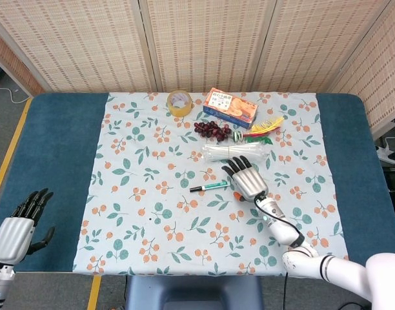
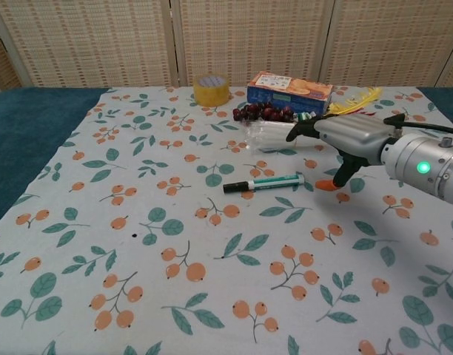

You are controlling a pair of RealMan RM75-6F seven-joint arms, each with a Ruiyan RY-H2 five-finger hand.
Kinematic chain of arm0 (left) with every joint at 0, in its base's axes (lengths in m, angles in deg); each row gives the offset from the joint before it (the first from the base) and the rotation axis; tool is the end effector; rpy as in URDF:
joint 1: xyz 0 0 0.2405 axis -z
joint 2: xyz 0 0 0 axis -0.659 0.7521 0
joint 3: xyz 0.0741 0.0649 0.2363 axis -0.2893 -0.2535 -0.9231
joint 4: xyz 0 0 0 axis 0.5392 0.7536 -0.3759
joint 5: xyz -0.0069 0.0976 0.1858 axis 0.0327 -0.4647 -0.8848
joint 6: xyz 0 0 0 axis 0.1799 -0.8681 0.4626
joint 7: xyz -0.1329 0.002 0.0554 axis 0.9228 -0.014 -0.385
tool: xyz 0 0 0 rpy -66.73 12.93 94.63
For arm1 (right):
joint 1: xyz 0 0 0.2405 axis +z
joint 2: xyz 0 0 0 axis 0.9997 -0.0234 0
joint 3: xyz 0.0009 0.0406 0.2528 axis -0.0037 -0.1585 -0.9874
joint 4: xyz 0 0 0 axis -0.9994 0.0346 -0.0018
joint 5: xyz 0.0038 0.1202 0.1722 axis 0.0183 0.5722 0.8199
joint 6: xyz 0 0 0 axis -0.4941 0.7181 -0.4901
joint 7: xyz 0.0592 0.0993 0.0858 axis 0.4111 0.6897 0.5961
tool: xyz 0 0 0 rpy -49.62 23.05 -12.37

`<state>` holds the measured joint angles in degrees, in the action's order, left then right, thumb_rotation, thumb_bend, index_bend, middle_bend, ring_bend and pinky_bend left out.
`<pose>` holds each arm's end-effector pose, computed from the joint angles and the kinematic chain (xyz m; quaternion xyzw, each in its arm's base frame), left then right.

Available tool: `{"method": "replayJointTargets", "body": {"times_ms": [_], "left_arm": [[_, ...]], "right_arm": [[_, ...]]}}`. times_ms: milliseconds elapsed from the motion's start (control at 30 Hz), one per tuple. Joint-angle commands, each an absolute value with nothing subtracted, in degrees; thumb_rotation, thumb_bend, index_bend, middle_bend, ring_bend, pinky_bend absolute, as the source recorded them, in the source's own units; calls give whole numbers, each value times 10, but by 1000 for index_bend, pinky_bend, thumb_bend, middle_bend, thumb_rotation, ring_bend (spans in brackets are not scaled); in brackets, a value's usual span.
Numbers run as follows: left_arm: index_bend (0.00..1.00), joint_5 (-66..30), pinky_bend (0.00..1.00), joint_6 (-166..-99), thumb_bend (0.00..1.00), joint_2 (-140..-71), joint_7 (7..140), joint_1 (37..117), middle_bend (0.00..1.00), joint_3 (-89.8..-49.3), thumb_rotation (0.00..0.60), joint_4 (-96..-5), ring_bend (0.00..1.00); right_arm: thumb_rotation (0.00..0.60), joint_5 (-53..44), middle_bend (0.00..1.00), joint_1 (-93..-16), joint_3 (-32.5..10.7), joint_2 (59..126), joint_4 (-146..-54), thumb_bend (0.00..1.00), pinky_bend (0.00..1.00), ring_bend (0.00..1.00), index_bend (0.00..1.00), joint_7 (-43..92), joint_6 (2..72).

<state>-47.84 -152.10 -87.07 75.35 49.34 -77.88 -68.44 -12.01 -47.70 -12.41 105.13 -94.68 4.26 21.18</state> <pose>-0.2998 0.1871 0.1461 -0.6417 -0.3707 -0.3990 0.5400 -0.1791 -0.3603 -0.0462 0.7732 -0.3391 0.3182 0.4311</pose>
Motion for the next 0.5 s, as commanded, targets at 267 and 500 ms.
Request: {"method": "replayJointTargets", "body": {"times_ms": [267, 500], "left_arm": [[0, -481, 201, -1521, 411, -870, 757, 494, 0, -779, 600, -686, 0], [0, -482, 201, -1520, 410, -867, 763, 495, 0, -779, 600, -686, 0]], "right_arm": [[600, -118, 152, -440, -126, 1106, -882, 185, 0, 0, 256, 72, 188], [600, -118, 215, -418, -129, 1141, -841, 206, 0, 0, 323, 80, 180]]}}
